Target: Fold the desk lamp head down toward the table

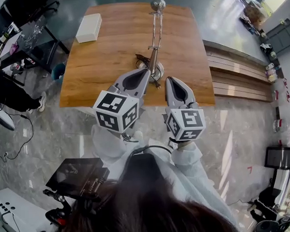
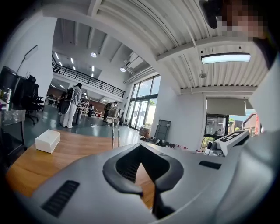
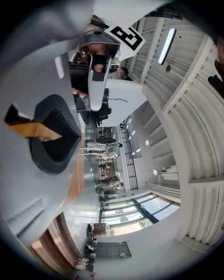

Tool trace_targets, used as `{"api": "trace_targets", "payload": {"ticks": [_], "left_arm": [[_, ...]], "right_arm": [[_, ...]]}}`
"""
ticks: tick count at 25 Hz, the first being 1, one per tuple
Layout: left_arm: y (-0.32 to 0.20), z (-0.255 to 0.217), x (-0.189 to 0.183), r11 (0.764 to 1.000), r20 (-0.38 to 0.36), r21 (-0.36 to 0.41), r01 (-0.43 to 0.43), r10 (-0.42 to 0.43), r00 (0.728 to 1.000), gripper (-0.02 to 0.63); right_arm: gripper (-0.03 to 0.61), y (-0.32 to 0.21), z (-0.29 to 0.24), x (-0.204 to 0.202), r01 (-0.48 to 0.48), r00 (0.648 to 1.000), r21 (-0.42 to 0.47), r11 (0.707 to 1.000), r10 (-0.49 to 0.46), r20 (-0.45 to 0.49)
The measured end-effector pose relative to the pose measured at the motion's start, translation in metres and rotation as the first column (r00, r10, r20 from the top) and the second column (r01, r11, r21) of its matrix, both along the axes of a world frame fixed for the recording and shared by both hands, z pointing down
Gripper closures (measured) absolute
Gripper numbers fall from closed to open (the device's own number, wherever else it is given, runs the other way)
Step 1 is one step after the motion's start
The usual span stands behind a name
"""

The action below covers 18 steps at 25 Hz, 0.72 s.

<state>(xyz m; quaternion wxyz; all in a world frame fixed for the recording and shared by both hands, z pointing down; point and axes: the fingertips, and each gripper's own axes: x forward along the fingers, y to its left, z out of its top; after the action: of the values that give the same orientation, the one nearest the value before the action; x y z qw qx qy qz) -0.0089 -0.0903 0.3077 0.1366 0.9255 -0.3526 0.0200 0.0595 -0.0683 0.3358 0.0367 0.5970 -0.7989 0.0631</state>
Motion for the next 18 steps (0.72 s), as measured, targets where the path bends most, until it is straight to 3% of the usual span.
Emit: {"api": "trace_targets", "payload": {"ticks": [7,10,15,18], "left_arm": [[-0.069,0.024,0.018,0.998,-0.027,-0.067,-0.005,0.003,1.000,0.612],[-0.099,0.032,0.022,0.995,-0.036,-0.095,0.008,-0.011,0.999,0.611],[-0.141,0.041,0.028,0.990,-0.096,-0.141,-0.011,-0.002,0.995,0.609],[-0.158,0.044,0.026,0.991,-0.083,-0.130,-0.023,0.012,0.996,0.609]], "right_arm": [[0.577,-0.068,0.033,0.026,0.041,0.998,-0.047,0.998,-0.043,-0.038],[0.577,-0.092,0.053,0.030,0.120,0.991,-0.079,0.990,-0.125,-0.056],[0.571,-0.125,0.089,0.033,0.284,0.956,-0.159,0.946,-0.292,-0.032],[0.558,-0.143,0.097,0.029,0.386,0.919,-0.172,0.907,-0.393,-0.011]]}}
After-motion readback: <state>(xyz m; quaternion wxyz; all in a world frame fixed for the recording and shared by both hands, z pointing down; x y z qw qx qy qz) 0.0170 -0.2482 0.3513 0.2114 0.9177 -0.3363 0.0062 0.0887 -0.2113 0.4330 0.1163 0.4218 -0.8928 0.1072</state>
